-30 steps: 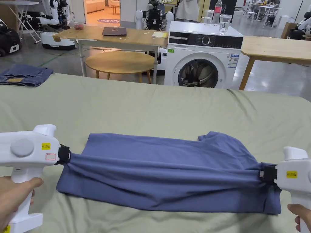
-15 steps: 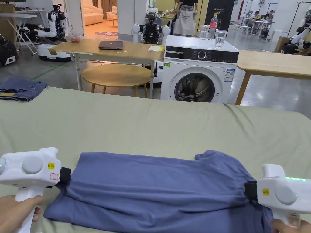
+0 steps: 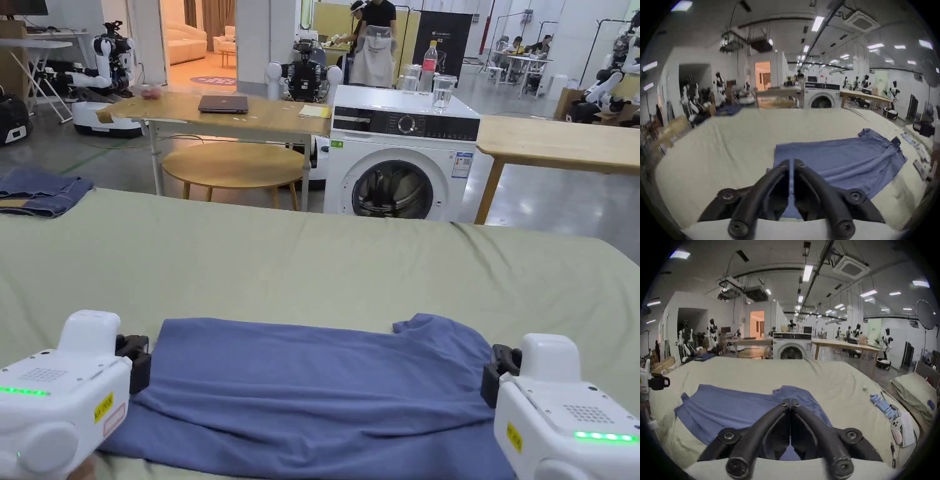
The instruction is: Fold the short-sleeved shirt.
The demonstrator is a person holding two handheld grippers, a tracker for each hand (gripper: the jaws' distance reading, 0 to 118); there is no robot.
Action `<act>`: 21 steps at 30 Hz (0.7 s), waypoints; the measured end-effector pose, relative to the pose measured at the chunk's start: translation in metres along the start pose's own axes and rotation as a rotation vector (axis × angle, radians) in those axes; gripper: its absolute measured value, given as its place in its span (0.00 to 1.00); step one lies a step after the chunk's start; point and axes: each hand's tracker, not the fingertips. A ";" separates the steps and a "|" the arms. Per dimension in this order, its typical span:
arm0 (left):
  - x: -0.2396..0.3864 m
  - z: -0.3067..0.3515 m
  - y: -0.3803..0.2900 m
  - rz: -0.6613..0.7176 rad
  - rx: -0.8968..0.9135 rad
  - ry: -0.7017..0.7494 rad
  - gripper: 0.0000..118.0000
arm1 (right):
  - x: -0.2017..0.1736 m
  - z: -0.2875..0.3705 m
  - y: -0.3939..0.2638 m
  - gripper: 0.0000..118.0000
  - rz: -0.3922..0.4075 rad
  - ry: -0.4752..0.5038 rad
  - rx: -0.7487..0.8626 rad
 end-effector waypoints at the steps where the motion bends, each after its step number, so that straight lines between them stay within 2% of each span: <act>1: 0.003 0.009 -0.001 -0.006 0.029 0.021 0.00 | -0.005 0.006 -0.002 0.00 -0.011 0.002 0.015; 4: 0.006 0.028 0.002 0.005 0.027 -0.013 0.00 | -0.014 0.019 -0.004 0.00 -0.046 0.004 0.029; 8: -0.008 0.030 -0.001 0.038 -0.042 -0.009 0.00 | -0.021 0.030 -0.007 0.00 -0.053 0.008 0.026; 15: -0.055 -0.024 -0.007 0.146 -0.339 -0.059 0.00 | -0.020 0.031 -0.020 0.00 -0.044 0.018 -0.032; 17: -0.068 -0.047 -0.005 0.196 -0.427 -0.097 0.00 | -0.009 0.023 -0.026 0.00 -0.038 0.017 -0.051; 18: -0.074 -0.061 -0.004 0.218 -0.486 -0.107 0.06 | -0.008 0.023 -0.028 0.00 -0.036 0.018 -0.059; 19: -0.074 -0.069 -0.005 0.237 -0.530 -0.117 0.17 | -0.007 0.023 -0.031 0.00 -0.033 0.017 -0.068; 20: -0.077 -0.080 -0.006 0.249 -0.582 -0.133 0.34 | -0.003 0.021 -0.033 0.00 -0.032 0.015 -0.075; 21: -0.080 -0.091 -0.007 0.260 -0.621 -0.138 0.41 | -0.002 0.020 -0.035 0.00 -0.032 0.015 -0.081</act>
